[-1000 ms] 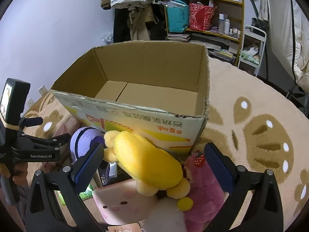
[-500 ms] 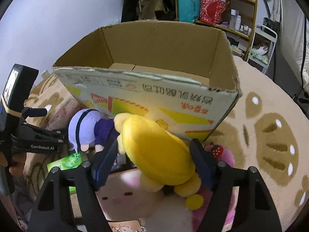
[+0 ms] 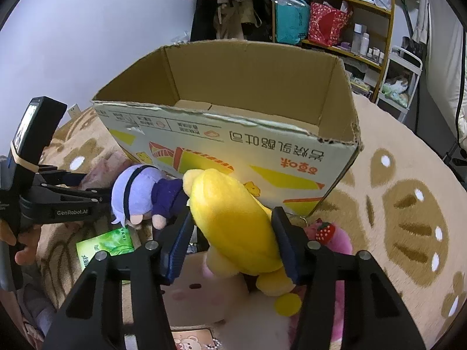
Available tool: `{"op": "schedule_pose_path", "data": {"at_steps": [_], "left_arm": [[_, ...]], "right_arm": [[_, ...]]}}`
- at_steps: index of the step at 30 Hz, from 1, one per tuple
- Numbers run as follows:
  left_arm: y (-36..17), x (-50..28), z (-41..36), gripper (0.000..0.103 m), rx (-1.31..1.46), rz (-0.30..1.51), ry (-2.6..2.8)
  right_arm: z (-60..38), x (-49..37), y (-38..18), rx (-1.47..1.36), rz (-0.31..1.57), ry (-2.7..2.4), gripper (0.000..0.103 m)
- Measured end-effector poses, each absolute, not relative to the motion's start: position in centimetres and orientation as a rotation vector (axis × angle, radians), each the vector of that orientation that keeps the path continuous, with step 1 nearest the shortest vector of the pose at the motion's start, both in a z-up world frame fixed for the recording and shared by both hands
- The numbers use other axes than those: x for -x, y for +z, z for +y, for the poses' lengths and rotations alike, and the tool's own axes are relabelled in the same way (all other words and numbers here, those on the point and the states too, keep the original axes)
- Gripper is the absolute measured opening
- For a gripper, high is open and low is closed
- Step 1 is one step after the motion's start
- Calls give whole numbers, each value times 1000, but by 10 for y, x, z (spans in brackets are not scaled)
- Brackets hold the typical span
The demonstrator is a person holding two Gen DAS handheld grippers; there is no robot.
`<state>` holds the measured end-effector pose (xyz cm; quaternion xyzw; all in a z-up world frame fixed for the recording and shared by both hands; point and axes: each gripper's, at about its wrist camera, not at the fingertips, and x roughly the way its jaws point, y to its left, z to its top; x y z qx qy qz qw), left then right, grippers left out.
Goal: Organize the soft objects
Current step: 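Grasp the pink wrapped tissue pack with the left tool while the right tool grasps the yellow plush, then lift the tissue pack and yellow plush and carry both over the box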
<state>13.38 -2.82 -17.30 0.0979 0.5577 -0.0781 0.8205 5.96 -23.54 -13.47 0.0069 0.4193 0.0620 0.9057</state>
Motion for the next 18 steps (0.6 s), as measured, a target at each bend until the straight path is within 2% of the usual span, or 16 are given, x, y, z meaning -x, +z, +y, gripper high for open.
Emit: {"op": "schedule_pose_path", "data": {"at_steps": [5,18], "left_arm": [[-170,-133,-19,45,-132,1195,-157],[-167,-123,-25,43,-181,1145,-139]], "right_arm": [[-234,-57,-130,-6,845,132,57],[-236,-52,-126,-9,829,115,57]]}}
